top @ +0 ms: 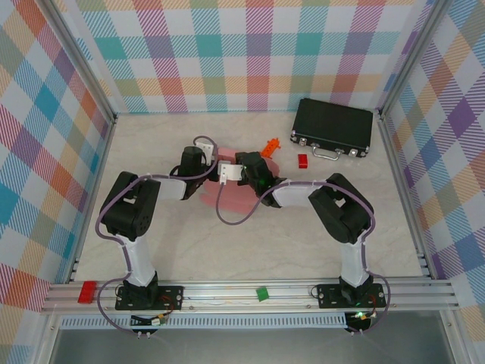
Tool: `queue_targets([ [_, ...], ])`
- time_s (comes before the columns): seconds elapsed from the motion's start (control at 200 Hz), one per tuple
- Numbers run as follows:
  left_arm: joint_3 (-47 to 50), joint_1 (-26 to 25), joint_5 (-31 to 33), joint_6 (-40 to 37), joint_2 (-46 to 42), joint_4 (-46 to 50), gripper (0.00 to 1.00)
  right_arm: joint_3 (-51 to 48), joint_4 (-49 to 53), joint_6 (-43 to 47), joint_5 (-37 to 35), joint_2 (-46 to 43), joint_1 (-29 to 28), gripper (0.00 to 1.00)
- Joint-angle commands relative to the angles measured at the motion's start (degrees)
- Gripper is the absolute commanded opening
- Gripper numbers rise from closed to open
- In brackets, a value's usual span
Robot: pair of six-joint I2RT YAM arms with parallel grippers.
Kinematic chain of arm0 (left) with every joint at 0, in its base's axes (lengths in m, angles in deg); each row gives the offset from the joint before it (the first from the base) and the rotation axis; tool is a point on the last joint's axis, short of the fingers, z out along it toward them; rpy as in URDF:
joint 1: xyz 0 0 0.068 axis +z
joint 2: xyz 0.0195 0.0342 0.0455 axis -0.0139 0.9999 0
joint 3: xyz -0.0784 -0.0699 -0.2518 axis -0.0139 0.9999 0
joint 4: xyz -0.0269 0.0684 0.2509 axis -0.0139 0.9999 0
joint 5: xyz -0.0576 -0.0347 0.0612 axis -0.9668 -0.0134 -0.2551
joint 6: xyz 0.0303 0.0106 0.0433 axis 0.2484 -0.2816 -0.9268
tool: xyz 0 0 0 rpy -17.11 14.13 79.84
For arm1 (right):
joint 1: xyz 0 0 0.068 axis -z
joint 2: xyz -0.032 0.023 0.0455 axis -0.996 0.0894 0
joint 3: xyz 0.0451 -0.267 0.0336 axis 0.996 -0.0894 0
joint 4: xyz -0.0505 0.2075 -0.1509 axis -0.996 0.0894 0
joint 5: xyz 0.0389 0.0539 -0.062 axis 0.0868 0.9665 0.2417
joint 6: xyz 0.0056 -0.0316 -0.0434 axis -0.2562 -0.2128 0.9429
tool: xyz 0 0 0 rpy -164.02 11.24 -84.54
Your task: Fold the paper box
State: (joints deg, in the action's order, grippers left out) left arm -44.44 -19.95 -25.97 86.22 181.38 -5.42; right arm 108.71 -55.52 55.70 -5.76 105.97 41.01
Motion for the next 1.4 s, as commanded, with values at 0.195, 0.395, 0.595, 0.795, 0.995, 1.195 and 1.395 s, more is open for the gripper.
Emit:
queue_targets([
  [0.195, 2.15, -1.06, 1.94, -2.84, -3.67, -0.10, 0.05, -0.90, 6.27, -8.33, 0.17, -6.28, -1.06, 0.58],
  [0.395, 3.72, -1.15, 2.79, -4.18, -4.82, -0.07, 0.05, 1.32, 12.18, -15.67, -0.17, -10.88, -1.14, 0.65],
  [0.595, 3.99, -1.15, 3.42, -4.47, -5.17, 0.36, 0.05, 1.72, 19.07, -25.79, 5.19, -16.37, -0.10, 0.66],
  [0.795, 3.65, -1.15, 3.25, -4.60, -4.92, 0.56, 0.05, 0.50, 22.57, -38.39, 9.62, -21.17, 5.62, 0.66],
  [0.995, 3.40, -1.15, 2.95, -4.90, -4.75, 0.54, 0.05, 1.19, 33.68, -49.44, 11.54, -22.02, 15.66, 0.63],
  [1.195, 2.96, -1.15, 2.81, -5.22, -4.36, 0.72, 0.05, 1.35, 41.45, -54.92, 15.10, -18.59, 21.79, 0.60],
  [1.395, 2.89, -1.15, 2.62, -5.33, -4.29, 0.63, 0.05, 5.33, 46.54, -54.83, 18.35, -12.06, 23.11, 0.56],
])
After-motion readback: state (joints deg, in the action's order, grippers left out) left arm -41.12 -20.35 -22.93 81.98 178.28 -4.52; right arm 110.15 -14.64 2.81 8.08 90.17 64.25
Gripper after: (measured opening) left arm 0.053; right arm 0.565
